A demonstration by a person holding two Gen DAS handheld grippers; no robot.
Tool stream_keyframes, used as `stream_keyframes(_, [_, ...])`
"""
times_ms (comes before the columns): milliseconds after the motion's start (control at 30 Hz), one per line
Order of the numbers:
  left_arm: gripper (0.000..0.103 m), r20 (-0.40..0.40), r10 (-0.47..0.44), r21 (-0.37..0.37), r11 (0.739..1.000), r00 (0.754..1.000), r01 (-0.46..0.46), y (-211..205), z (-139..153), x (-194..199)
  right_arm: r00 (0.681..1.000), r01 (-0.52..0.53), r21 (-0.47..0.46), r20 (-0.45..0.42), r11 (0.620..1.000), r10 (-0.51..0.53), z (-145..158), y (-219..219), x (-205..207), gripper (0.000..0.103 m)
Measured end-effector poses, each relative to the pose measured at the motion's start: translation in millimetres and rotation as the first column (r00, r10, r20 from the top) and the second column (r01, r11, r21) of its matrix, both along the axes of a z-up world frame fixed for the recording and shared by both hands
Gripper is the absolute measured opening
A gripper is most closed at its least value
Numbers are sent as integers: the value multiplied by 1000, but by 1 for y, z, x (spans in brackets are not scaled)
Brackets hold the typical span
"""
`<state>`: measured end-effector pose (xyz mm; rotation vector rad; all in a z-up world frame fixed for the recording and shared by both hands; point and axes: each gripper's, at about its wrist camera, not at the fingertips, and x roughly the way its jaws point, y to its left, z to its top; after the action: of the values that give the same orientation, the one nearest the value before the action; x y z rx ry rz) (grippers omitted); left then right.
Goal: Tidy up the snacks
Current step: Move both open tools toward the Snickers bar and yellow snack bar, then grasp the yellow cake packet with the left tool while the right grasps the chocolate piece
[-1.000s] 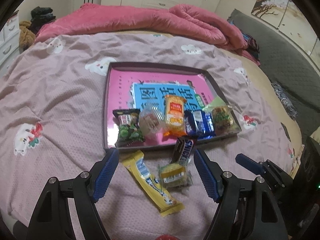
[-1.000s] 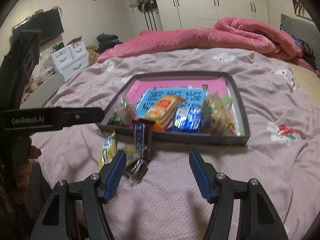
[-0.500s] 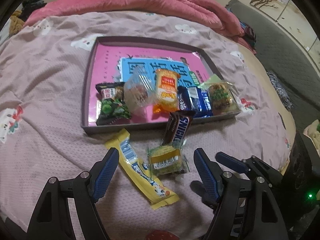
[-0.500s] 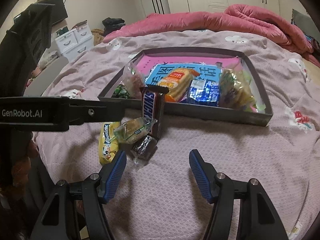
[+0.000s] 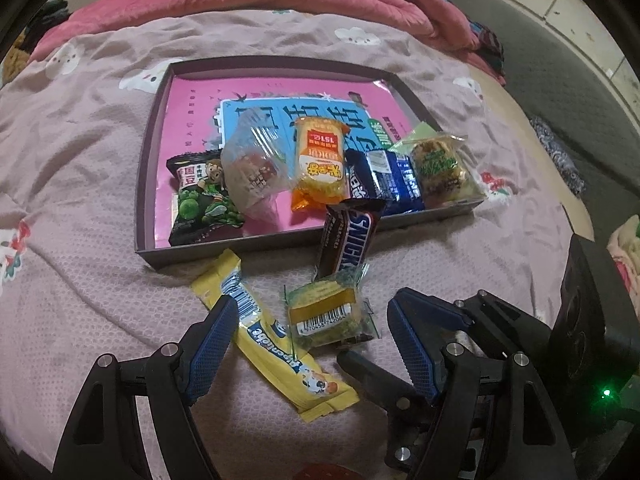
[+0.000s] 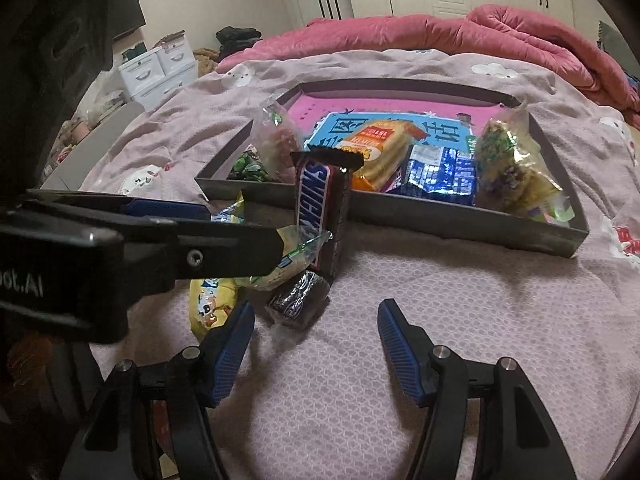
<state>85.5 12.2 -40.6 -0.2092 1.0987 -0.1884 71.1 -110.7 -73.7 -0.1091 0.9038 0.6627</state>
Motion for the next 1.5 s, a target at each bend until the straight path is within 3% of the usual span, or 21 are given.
stream_keyframes(200, [78, 5, -8, 6, 1000, 1000, 8, -1, -2, 5, 1000, -24, 13, 3, 1000, 24, -4, 3, 3, 51])
stream_keyframes(333, [78, 6, -10, 5, 1000, 1000, 10, -1, -3, 6, 997, -72, 14, 9, 997, 72, -5, 8, 1, 37])
stream_keyframes(733, [78, -5, -43, 5, 999, 999, 43, -10, -5, 11, 997, -69, 2, 26, 998, 69, 0, -5, -6, 26])
stream_keyframes(1400, [72, -54, -72, 56, 996, 996, 76, -10, -10, 16, 999, -48, -11, 23, 999, 48, -9, -7, 4, 26])
stream_keyframes(1500, [60, -77, -82, 58, 995, 994, 87, -12, -15, 17, 998, -43, -42, 41, 998, 45, -6, -8, 2, 25])
